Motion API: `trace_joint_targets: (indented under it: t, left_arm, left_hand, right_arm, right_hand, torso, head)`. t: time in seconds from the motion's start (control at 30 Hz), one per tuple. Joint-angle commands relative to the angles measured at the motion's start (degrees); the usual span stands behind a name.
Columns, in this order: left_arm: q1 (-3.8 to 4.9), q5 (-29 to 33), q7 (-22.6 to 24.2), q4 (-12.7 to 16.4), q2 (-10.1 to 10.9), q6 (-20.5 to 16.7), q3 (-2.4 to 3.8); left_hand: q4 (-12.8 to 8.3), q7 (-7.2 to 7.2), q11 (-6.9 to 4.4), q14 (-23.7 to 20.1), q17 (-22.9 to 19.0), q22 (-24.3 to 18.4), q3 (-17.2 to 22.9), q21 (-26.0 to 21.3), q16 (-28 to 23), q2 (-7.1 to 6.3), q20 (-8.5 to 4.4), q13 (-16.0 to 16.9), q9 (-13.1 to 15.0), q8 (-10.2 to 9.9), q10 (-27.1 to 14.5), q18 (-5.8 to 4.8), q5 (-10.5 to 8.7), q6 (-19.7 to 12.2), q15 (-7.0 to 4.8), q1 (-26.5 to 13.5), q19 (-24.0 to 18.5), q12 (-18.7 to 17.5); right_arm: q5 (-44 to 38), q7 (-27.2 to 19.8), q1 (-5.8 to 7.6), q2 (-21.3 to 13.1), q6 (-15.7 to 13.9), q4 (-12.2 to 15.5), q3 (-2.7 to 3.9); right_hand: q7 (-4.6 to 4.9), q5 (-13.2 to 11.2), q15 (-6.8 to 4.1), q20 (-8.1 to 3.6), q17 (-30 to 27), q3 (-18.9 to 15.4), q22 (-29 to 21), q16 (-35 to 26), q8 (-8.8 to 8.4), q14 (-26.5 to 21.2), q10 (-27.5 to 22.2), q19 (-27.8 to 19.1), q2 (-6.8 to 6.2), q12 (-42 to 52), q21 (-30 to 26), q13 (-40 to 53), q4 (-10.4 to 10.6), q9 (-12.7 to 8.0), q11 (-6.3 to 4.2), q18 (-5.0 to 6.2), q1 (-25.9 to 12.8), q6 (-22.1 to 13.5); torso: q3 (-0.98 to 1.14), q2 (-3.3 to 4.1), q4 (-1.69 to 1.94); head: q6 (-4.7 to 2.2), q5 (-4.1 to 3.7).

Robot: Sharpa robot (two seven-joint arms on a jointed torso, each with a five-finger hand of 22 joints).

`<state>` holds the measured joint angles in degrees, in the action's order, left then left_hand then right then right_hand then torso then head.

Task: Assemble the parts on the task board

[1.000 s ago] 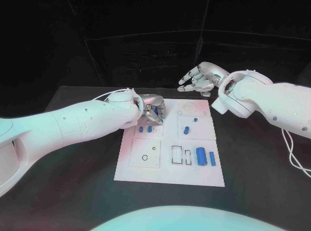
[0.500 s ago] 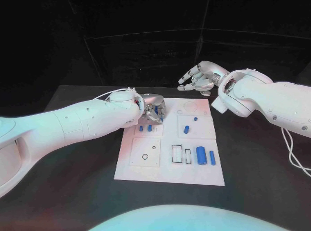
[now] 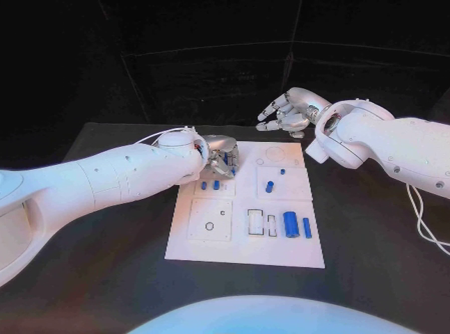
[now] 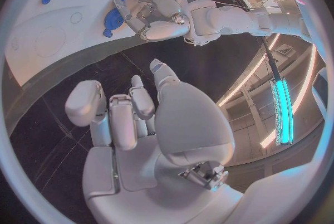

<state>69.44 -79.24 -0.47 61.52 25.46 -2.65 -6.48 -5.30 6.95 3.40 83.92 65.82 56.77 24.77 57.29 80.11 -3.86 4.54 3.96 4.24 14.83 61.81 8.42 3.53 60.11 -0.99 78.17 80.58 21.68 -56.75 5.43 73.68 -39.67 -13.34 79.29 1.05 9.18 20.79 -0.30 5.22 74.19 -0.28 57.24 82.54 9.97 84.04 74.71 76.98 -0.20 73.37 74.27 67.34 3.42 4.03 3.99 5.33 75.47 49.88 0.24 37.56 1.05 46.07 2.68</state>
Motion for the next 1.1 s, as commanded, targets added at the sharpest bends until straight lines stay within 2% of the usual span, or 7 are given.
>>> trace_joint_targets:
  t: [0.03, 0.3, 0.43, 0.67, 0.77, 1.03, 1.1]
  left_arm:
    - [-0.19, -0.63, 0.76, 0.03, 0.11, -1.47, -0.12]
    - [-0.26, 0.32, 2.79, 1.16, 1.22, -5.88, -0.09]
    - [-0.2, 1.41, 3.45, 3.1, 2.62, -7.38, 0.05]
    - [-0.12, 3.4, 3.46, 7.42, 5.89, -8.35, 1.85]
    - [-0.1, 3.94, 3.18, 9.32, 7.75, -8.36, 2.39]
    - [-0.04, 5.67, 1.31, 11.4, 11.75, -5.59, 2.72]
    - [-0.05, 5.79, 0.95, 11.43, 12.32, -4.97, 2.71]
  left_hand:
    - [-0.7, 0.07, -0.11, 1.52, -0.17, 0.79, 1.35, 0.73, 0.15, 0.8, -0.11, 0.08, 0.14, 0.12, 0.82, -1.22, -0.12, 0.52, -0.44, 1.05, 0.39, -0.3]
    - [-1.21, 0.22, -0.02, 1.55, -0.13, 1.23, 2.12, 1.1, 0.23, 0.74, -0.15, 0.05, 0.11, -0.1, 1.18, -1.32, -0.17, 0.77, -0.37, 1.1, 0.47, -0.66]
    - [-1.19, 0.26, 0.01, 1.59, -0.14, 1.38, 2.22, 1.24, 0.26, 0.6, -0.14, 0.04, 0.11, -0.17, 1.29, -1.35, -0.18, 0.89, -0.34, 0.76, 0.52, -0.82]
    - [-1.18, 0.26, 0.0, 1.58, -0.28, 1.6, 2.33, 1.43, 0.22, 0.5, -0.14, 0.04, 0.11, -0.23, 1.46, -1.38, -0.17, 1.04, -0.34, 0.47, 0.6, -0.96]
    - [-1.19, 0.25, -0.01, 1.57, -0.4, 1.65, 2.4, 1.47, 0.18, 0.46, -0.15, 0.04, 0.12, -0.24, 1.55, -1.39, -0.17, 1.13, -0.34, 0.37, 0.61, -1.01]
    - [-1.15, 0.21, -0.02, 1.57, -0.5, 1.88, 2.46, 1.67, 0.16, 0.26, -0.15, 0.03, 0.12, -0.34, 1.71, -1.42, -0.19, 1.28, -0.35, -0.04, 0.68, -1.21]
    - [-1.15, 0.21, -0.02, 1.57, -0.5, 1.88, 2.46, 1.67, 0.16, 0.26, -0.15, 0.03, 0.12, -0.34, 1.71, -1.42, -0.19, 1.28, -0.35, -0.04, 0.68, -1.21]
  right_arm:
    - [-0.1, -0.5, 0.12, 0.04, 0.26, 0.05, 0.03]
    - [-0.1, -0.44, 0.12, -0.01, 0.3, -0.17, 0.03]
    - [-0.1, -0.45, 0.12, -0.02, 0.31, -0.26, 0.03]
    - [-0.1, -0.44, 0.12, -0.11, 0.33, -0.28, 0.03]
    - [-0.1, -0.43, 0.12, -0.19, 0.33, -0.27, 0.03]
    - [-0.1, -0.35, 0.12, -0.41, 0.29, -0.23, 0.03]
    - [-0.1, -0.35, 0.12, -0.41, 0.3, -0.26, 0.03]
  right_hand:
    - [-0.05, 0.36, -0.31, 0.1, 0.01, -0.04, -0.08, -0.39, 0.36, 2.74, -0.21, -0.29, 0.4, -0.17, -0.33, -0.01, 0.34, -0.05, 0.0, 0.82, 0.03, -0.31]
    - [-0.05, 0.36, -0.31, 0.1, 0.01, -0.04, -0.08, -0.39, 0.36, 2.74, -0.21, -0.29, 0.4, -0.17, -0.33, -0.01, 0.34, -0.05, 0.0, 0.82, 0.03, -0.31]
    - [-0.05, 0.36, -0.31, 0.1, 0.01, -0.04, -0.08, -0.39, 0.36, 2.74, -0.21, -0.29, 0.4, -0.17, -0.33, -0.01, 0.34, -0.05, 0.0, 0.82, 0.03, -0.31]
    - [-0.05, 0.36, -0.31, 0.1, 0.01, -0.04, -0.08, -0.39, 0.36, 2.74, -0.21, -0.29, 0.4, -0.17, -0.33, -0.01, 0.34, -0.05, 0.0, 0.82, 0.03, -0.31]
    - [-0.05, 0.36, -0.31, 0.1, 0.01, -0.04, -0.08, -0.39, 0.36, 2.74, -0.21, -0.29, 0.4, -0.17, -0.33, -0.01, 0.34, -0.05, 0.0, 0.82, 0.03, -0.31]
    - [-0.05, 0.36, -0.31, 0.1, 0.01, -0.04, -0.08, -0.39, 0.36, 2.74, -0.21, -0.29, 0.4, -0.17, -0.33, -0.01, 0.34, -0.05, 0.0, 0.82, 0.03, -0.31]
    - [-0.05, 0.36, -0.31, 0.1, 0.01, -0.04, -0.08, -0.39, 0.36, 2.74, -0.21, -0.29, 0.4, -0.17, -0.33, -0.01, 0.34, -0.05, 0.0, 0.82, 0.03, -0.31]
  torso:
    - [-0.02, 0.0, 0.03]
    - [0.02, -0.09, 0.1]
    - [-0.03, -0.09, 0.19]
    - [-0.03, -0.11, 0.27]
    - [-0.01, -0.13, 0.27]
    - [0.04, -0.03, 0.15]
    - [-0.03, 0.01, 0.16]
  head:
    - [-0.1, -0.05]
    - [-0.32, -0.06]
    - [-0.6, 0.01]
    - [-0.9, 0.24]
    - [-0.96, 0.39]
    - [-1.03, 0.7]
    - [-1.01, 0.69]
